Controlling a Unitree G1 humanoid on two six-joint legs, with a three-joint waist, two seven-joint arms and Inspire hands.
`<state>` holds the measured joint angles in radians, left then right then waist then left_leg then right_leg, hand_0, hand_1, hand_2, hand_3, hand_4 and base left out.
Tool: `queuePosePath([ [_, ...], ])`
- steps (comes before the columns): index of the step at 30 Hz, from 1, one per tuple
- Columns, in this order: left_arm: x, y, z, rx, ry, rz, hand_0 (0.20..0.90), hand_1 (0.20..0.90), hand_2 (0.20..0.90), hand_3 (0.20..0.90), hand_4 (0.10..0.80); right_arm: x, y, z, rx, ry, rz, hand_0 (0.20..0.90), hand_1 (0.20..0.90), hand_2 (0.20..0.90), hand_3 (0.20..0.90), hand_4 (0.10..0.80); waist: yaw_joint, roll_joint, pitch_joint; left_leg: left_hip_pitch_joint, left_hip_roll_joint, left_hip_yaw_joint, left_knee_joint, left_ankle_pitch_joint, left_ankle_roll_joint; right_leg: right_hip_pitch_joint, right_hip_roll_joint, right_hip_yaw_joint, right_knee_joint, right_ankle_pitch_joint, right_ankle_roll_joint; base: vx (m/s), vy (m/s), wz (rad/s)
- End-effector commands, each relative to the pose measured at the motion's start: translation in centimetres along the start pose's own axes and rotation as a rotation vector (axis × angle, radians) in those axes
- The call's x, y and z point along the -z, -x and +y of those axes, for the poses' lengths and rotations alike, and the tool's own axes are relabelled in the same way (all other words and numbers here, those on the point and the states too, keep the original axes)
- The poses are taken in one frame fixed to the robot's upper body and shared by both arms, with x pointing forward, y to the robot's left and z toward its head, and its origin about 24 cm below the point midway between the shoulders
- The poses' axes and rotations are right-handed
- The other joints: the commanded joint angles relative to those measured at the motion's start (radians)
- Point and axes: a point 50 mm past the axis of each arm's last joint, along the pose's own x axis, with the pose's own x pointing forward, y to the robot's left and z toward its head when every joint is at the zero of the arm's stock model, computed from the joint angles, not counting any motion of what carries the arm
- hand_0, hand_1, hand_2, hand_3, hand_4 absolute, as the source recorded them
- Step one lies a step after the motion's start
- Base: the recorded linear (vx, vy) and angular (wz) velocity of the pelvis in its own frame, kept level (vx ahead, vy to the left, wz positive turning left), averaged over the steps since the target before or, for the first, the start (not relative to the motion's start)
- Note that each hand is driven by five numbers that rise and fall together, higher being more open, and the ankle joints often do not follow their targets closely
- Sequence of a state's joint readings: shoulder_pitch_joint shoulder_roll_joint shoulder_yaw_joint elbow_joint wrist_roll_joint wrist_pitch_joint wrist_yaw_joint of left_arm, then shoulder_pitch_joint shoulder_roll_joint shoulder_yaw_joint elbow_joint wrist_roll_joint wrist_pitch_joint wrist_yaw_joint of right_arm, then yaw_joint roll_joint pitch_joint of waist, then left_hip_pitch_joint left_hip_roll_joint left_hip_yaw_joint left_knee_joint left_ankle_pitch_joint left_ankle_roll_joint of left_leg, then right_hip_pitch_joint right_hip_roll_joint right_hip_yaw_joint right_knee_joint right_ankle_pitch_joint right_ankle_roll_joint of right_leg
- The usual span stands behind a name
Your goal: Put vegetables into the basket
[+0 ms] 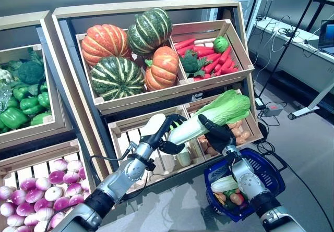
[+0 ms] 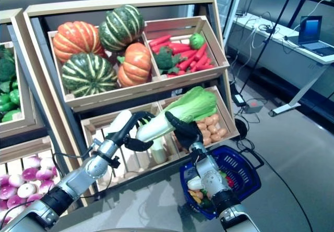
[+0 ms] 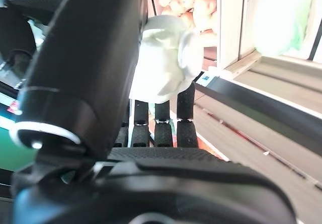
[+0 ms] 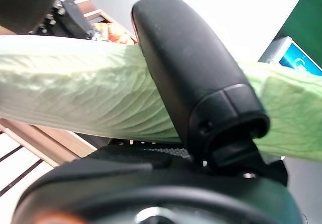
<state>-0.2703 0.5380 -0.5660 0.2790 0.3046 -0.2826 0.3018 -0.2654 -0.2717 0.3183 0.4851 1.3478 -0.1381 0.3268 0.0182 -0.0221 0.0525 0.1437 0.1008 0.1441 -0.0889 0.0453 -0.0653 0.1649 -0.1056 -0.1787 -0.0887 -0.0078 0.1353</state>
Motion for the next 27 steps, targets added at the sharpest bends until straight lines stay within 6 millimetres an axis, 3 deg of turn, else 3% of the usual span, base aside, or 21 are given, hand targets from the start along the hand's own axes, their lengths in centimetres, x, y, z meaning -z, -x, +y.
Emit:
queuePosePath([
  [1,-6.2,-2.2,-0.6,0.087,-0.03,-0.409,0.3,0.3,0.3,0.3,0.4,-6.1,-5.0,9.4,-0.452,-0.064,-0.329,0.9,0.9,0.9,0.9,0.8,-0.006,-0.016,-0.036,-0.003,-0.048,0.012,0.007,-0.093,0.023,-0.03,-0.012,0.001,0.014,0.021,0.002,0.0,0.0,0.0],
  [5,-6.0,-2.0,-1.2,0.118,-0.034,-0.39,0.3,0.3,0.3,0.3,0.4,-6.9,-5.1,9.5,-0.454,-0.085,-0.391,0.9,0.9,0.9,0.9,0.8,-0.008,-0.015,-0.034,-0.004,-0.048,0.016,0.007,-0.094,0.024,-0.034,-0.012,0.002,0.014,0.023,0.004,0.0,0.0,0.0],
  [6,-5.7,-1.8,-1.6,0.135,-0.036,-0.368,0.3,0.3,0.3,0.3,0.4,-7.2,-5.1,9.8,-0.47,-0.094,-0.422,0.846,0.846,0.846,0.846,0.764,-0.01,-0.014,-0.032,-0.004,-0.047,0.02,0.007,-0.093,0.024,-0.035,-0.012,0.002,0.015,0.024,0.004,0.0,0.0,0.0],
  [8,-5.2,-1.6,-1.9,0.153,-0.034,-0.344,0.3,0.3,0.3,0.3,0.4,-7.6,-5.0,10.0,-0.476,-0.102,-0.454,0.307,0.307,0.307,0.307,0.405,-0.011,-0.013,-0.032,-0.004,-0.048,0.021,0.009,-0.094,0.025,-0.037,-0.013,0.005,0.017,0.023,0.003,0.0,0.0,0.0],
  [15,-4.3,-1.3,-2.8,0.175,-0.002,-0.263,0.3,0.3,0.3,0.3,0.4,-8.2,-5.0,10.9,-0.523,-0.089,-0.489,0.3,0.3,0.3,0.3,0.4,-0.01,-0.009,-0.031,-0.006,-0.048,0.025,0.011,-0.095,0.027,-0.042,-0.013,0.012,0.023,0.019,0.003,0.0,0.0,0.0],
  [27,-2.9,-0.9,-2.8,0.144,0.112,-0.158,0.3,0.3,0.3,0.3,0.4,-8.4,-4.9,10.7,-0.507,-0.088,-0.48,0.3,0.3,0.3,0.3,0.4,-0.003,-0.011,-0.03,-0.004,-0.045,0.02,0.01,-0.096,0.023,-0.034,-0.012,0.008,0.017,0.019,0.002,0.0,0.0,0.0],
])
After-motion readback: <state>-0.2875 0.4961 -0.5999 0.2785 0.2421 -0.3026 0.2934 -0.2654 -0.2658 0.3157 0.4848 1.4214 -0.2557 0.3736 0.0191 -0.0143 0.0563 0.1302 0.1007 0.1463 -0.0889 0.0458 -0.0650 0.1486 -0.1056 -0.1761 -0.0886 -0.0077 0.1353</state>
